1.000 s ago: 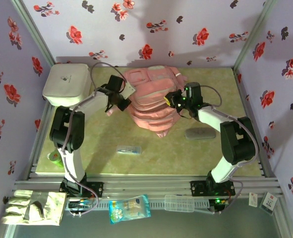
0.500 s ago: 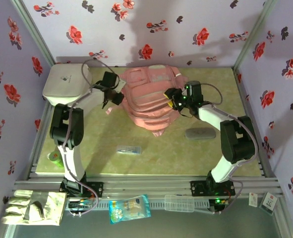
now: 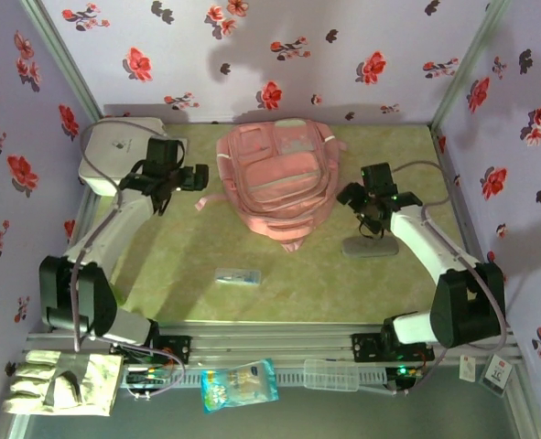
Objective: Pack books, pencil case, and school supplies into a backpack
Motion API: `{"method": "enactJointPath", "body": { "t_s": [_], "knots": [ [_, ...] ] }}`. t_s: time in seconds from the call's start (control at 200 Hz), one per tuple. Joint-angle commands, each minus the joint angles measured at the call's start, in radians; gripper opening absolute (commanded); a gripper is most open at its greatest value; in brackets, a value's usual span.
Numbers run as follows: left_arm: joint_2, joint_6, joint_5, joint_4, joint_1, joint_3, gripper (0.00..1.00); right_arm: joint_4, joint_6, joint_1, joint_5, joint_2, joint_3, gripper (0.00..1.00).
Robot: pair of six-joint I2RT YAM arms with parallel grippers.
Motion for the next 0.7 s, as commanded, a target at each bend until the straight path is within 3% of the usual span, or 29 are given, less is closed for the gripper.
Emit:
{"method": "enactJointPath", "body": {
  "t_s": [0.0, 0.19, 0.51, 0.695],
  "knots": [
    [-0.063, -0.057, -0.045, 0.024, 0.012, -0.03, 1.0, -0.187, 0.037, -0.008, 0.185, -0.038, -0.052, 0.96],
    [-0.107, -0.046, -0.068, 0.055, 0.012, -0.051, 1.0, -0.151, 0.225, -0.007, 0.172, -0.047, -0.159, 0.99],
    [-0.101, -0.053, -0.023, 0.02, 0.011, -0.026, 1.0, -0.066, 0.291, -0.006, 0.136, 0.104, -0.127, 0.99],
    [-0.093, -0.04, 0.011, -0.021, 0.01, 0.002, 1.0, -0.06, 0.356, -0.006, 0.163, 0.115, -0.174, 0.99]
  ]
}}
